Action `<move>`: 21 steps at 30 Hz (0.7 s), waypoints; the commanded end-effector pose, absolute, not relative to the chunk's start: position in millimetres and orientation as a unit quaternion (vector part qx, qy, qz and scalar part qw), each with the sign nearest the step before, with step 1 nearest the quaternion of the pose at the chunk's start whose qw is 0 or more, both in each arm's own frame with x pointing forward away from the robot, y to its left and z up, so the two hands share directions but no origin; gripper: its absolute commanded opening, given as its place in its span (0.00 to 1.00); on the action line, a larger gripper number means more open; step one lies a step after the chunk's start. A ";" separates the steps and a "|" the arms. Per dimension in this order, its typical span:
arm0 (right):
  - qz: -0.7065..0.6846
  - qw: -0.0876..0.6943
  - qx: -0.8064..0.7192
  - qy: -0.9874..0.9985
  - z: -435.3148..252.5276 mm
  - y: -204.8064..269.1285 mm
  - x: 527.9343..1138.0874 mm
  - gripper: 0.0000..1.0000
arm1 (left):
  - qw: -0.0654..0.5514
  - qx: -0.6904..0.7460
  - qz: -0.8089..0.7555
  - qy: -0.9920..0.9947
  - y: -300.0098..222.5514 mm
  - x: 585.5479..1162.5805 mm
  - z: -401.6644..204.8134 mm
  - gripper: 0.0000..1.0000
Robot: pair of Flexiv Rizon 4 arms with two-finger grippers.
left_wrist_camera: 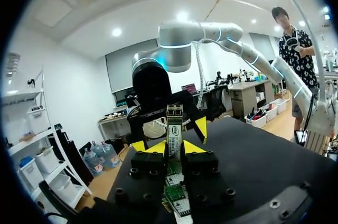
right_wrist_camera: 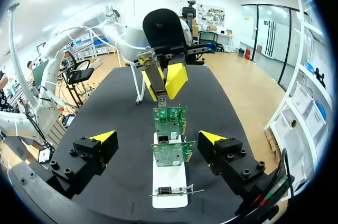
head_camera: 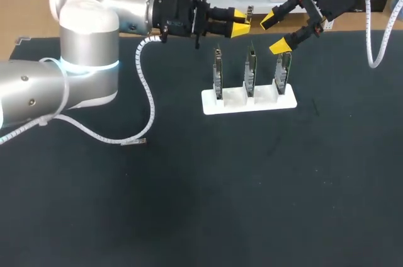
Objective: Pick up the optical module with the left hand, and insert it into the network port with the right hand.
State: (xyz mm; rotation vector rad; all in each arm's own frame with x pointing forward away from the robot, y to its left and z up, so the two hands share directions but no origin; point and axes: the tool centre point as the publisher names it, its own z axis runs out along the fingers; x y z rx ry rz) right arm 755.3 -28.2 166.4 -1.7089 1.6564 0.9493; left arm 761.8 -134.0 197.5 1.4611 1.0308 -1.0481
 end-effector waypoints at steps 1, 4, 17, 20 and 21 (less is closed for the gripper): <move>0.354 0.287 -0.639 0.620 166.4 -28.1 753.7 1.00 | 0.520 0.594 -0.423 0.445 -124.4 745.1 198.0 0.00; 0.354 0.287 -0.639 0.620 166.4 -28.1 753.7 1.00 | 0.522 0.591 -0.410 0.458 -119.1 738.4 200.1 0.00; 0.354 0.287 -0.639 0.620 166.4 -28.1 753.7 1.00 | 0.573 0.522 -0.399 0.490 -112.9 740.1 202.5 0.00; 0.354 0.287 -0.639 0.620 166.4 -28.1 753.7 1.00 | 0.574 0.519 -0.399 0.491 -116.6 745.6 202.6 0.00; 0.354 0.287 -0.639 0.620 166.4 -28.1 753.7 1.00 | 0.574 0.520 -0.399 0.491 -118.8 748.1 203.2 0.00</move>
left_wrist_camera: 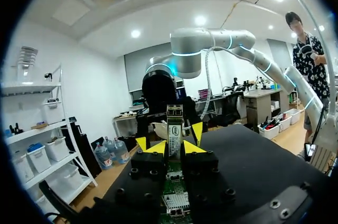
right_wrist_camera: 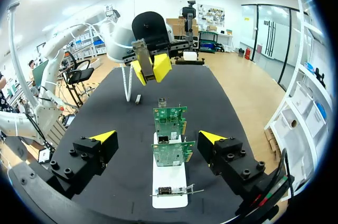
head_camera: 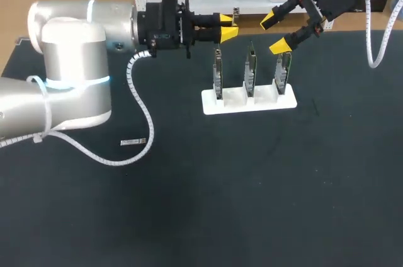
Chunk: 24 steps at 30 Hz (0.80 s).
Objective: Pick up the optical module with the left hand, and insert it into the network port with the right hand.
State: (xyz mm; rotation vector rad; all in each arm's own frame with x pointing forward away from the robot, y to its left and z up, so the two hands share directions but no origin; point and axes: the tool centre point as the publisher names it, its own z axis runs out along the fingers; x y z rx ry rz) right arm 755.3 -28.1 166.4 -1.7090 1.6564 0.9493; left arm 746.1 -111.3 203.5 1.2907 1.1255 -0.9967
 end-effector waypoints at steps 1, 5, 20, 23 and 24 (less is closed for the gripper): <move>0.354 0.287 -0.639 0.620 166.4 -28.1 753.7 1.00 | 0.574 0.520 -0.398 0.492 -120.4 749.7 203.5 0.00; 0.354 0.287 -0.639 0.620 166.4 -28.1 753.7 1.00 | 0.568 0.528 -0.396 0.492 -127.5 754.4 205.1 0.00; 0.354 0.287 -0.639 0.620 166.4 -28.1 753.7 1.00 | 0.543 0.522 -0.434 0.494 -136.2 754.5 193.8 0.00; 0.354 0.287 -0.639 0.620 166.4 -28.1 753.7 1.00 | 0.536 0.523 -0.442 0.494 -135.9 754.4 194.1 0.00; 0.354 0.287 -0.639 0.620 166.4 -28.1 753.7 1.00 | 0.534 0.520 -0.441 0.500 -135.5 754.5 193.7 0.00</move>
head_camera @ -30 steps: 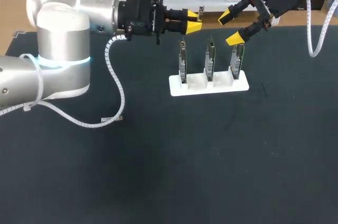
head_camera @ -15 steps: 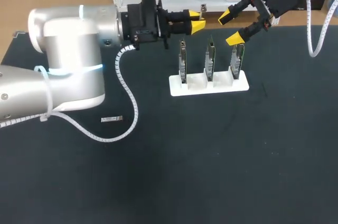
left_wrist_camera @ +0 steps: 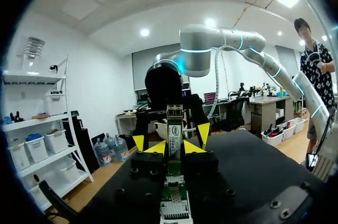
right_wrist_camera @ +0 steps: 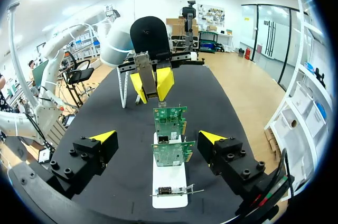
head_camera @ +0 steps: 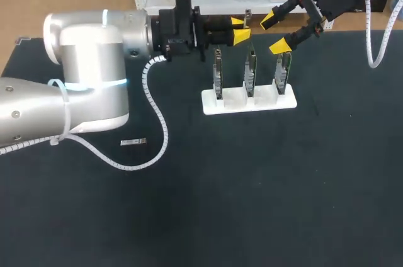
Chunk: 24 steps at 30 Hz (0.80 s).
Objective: Pick up the optical module with the left hand, and insert it into the network port with the right hand.
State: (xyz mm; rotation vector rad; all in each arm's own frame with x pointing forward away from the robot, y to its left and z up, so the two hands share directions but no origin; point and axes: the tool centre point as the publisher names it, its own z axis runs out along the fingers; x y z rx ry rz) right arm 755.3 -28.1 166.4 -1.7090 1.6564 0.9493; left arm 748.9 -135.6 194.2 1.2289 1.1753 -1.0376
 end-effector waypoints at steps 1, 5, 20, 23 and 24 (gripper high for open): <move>0.354 0.287 -0.639 0.620 166.4 -28.1 753.7 1.00 | 0.529 0.522 -0.446 0.499 -135.1 754.6 193.5 0.00; 0.354 0.287 -0.639 0.620 166.4 -28.1 753.7 1.00 | 0.516 0.529 -0.452 0.499 -136.3 754.6 193.4 0.00; 0.354 0.287 -0.639 0.620 166.4 -28.1 753.7 1.00 | 0.490 0.531 -0.461 0.515 -143.5 760.5 185.9 0.00; 0.354 0.287 -0.639 0.620 166.4 -28.1 753.7 1.00 | 0.491 0.524 -0.467 0.516 -146.4 762.3 182.4 0.00; 0.354 0.287 -0.639 0.620 166.4 -28.1 753.7 1.00 | 0.490 0.522 -0.471 0.516 -147.4 762.7 181.1 0.00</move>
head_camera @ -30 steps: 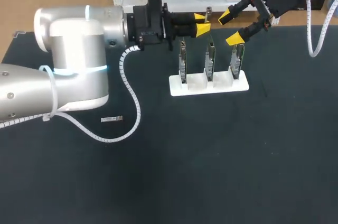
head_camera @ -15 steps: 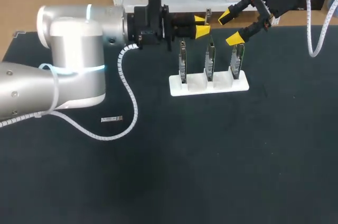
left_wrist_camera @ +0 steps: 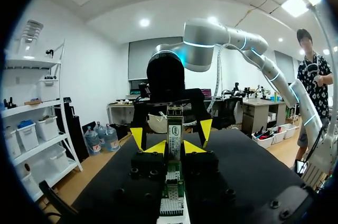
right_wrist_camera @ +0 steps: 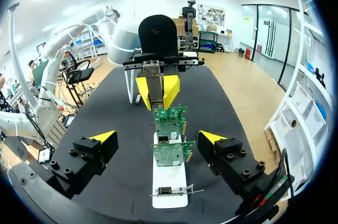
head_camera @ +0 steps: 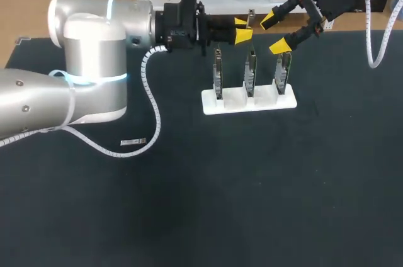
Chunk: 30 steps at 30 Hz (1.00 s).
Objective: Pick up the optical module with the left hand, and insert it into the network port with the right hand.
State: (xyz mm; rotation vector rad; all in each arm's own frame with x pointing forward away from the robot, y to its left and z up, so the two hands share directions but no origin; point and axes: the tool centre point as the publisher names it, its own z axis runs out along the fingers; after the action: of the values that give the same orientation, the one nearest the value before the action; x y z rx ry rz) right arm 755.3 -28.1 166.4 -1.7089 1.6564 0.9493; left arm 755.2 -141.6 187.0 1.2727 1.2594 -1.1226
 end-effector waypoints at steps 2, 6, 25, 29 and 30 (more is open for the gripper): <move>0.354 0.287 -0.639 0.620 166.4 -28.1 753.7 1.00 | 0.491 0.518 -0.473 0.517 -149.0 763.6 179.3 0.00; 0.354 0.287 -0.639 0.620 166.4 -28.1 753.7 1.00 | 0.490 0.518 -0.474 0.517 -151.1 764.8 178.7 0.00; 0.354 0.287 -0.639 0.620 166.4 -28.1 753.7 1.00 | 0.495 0.506 -0.476 0.522 -154.4 763.1 170.7 0.00; 0.354 0.287 -0.639 0.620 166.4 -28.1 753.7 1.00 | 0.495 0.503 -0.479 0.521 -155.7 763.5 169.3 0.00; 0.354 0.287 -0.639 0.620 166.4 -28.1 753.7 1.00 | 0.495 0.504 -0.480 0.521 -156.0 763.6 169.3 0.00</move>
State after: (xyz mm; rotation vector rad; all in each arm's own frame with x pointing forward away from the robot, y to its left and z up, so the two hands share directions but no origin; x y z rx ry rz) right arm 755.3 -28.1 166.4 -1.7089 1.6564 0.9493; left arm 762.7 -154.0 170.9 1.2235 1.2645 -1.1633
